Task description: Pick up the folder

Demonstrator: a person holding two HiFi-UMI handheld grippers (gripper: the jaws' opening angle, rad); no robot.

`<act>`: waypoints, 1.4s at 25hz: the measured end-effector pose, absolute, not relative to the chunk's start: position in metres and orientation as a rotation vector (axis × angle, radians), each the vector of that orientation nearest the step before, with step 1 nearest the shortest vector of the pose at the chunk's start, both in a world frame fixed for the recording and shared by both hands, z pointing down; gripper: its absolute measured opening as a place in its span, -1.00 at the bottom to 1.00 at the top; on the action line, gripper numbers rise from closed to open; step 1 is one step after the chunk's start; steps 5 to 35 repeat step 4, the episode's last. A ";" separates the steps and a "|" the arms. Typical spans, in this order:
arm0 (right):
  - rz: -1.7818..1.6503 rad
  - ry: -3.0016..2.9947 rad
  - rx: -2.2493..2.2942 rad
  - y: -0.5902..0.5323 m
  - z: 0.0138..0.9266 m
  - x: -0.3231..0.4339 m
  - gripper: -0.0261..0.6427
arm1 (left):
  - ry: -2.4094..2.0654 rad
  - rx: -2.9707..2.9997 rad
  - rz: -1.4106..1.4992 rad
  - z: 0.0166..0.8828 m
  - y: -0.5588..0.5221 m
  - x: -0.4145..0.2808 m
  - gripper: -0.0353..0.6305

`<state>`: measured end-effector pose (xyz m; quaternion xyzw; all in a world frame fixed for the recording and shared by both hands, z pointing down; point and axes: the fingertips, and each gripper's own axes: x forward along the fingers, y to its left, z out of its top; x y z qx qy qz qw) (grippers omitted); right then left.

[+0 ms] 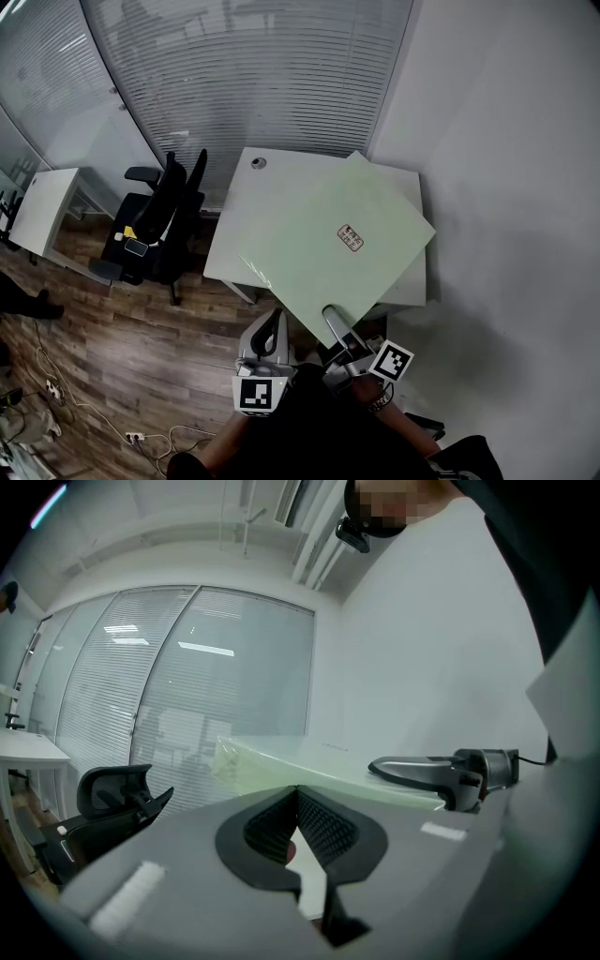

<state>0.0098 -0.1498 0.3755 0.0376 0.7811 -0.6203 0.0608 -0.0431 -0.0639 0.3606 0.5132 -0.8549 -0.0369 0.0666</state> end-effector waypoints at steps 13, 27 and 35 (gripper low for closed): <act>-1.884 2.357 0.107 -0.149 0.376 0.008 -0.11 | -2.579 1.539 -0.125 0.359 -0.063 -0.047 -0.88; -1.884 2.357 0.107 -0.149 0.376 0.008 -0.11 | -2.579 1.539 -0.125 0.359 -0.063 -0.047 -0.88; -1.884 2.357 0.107 -0.149 0.376 0.008 -0.11 | -2.579 1.539 -0.125 0.359 -0.063 -0.047 -0.88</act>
